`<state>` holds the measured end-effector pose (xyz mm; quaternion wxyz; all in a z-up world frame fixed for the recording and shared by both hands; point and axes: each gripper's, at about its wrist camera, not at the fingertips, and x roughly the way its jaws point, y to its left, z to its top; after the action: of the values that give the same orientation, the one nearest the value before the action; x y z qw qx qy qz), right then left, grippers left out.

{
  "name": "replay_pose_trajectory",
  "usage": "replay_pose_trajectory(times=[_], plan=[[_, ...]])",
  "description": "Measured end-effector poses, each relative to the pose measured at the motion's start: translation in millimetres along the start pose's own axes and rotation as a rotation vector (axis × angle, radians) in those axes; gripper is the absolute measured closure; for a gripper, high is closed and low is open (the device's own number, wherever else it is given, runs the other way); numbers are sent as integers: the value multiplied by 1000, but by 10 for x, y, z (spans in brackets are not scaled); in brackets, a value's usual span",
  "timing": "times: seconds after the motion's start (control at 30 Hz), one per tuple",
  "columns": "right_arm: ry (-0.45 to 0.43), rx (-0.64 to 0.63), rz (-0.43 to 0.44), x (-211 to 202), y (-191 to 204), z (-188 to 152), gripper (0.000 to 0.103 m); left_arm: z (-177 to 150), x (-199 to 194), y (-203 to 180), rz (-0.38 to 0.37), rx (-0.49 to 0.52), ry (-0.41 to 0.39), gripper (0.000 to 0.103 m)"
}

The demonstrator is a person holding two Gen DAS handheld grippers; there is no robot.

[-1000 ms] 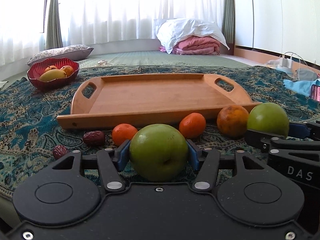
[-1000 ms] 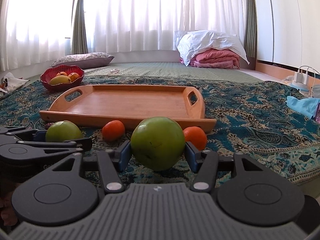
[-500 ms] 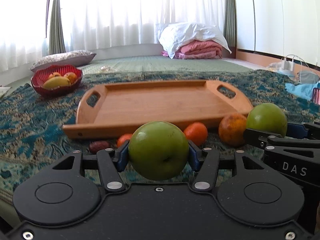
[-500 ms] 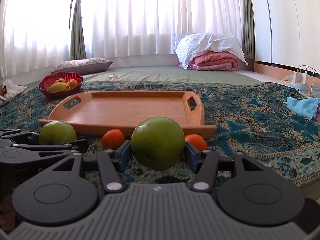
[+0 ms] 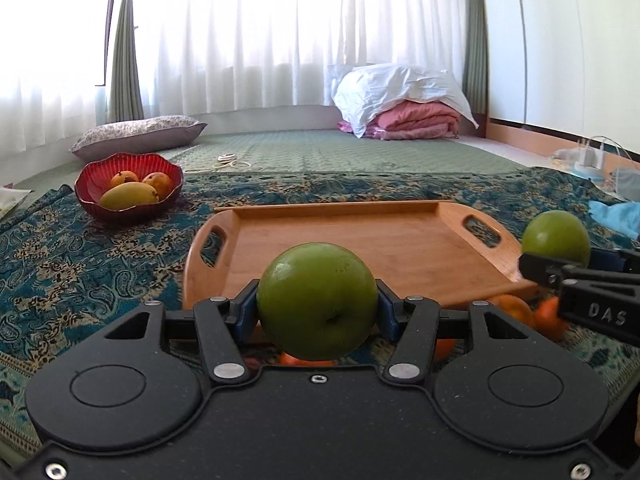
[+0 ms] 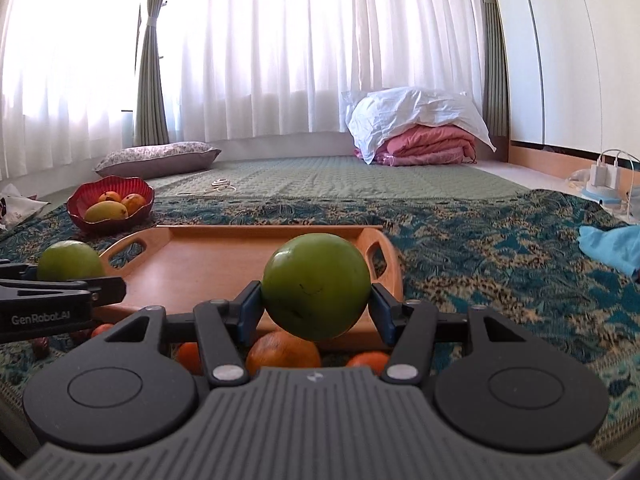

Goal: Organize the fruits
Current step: 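Lift both green apples and carry them over the wooden tray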

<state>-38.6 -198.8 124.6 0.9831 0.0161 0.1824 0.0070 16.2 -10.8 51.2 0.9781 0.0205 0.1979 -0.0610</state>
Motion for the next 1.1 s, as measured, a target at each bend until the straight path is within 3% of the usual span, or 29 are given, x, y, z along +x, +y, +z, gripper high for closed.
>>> replay_pose_trajectory(times=[0.33, 0.5, 0.73, 1.1], plan=[[21, 22, 13, 368, -148, 229, 43, 210, 337, 255, 20, -36, 45, 48], [75, 39, 35, 593, -188, 297, 43, 300, 581, 365, 13, -58, 99, 48], [165, 64, 30, 881, -226, 246, 43, 311, 906, 488, 13, -87, 175, 48], [241, 44, 20, 1028, -217, 144, 43, 222, 1090, 526, 25, -86, 221, 48]])
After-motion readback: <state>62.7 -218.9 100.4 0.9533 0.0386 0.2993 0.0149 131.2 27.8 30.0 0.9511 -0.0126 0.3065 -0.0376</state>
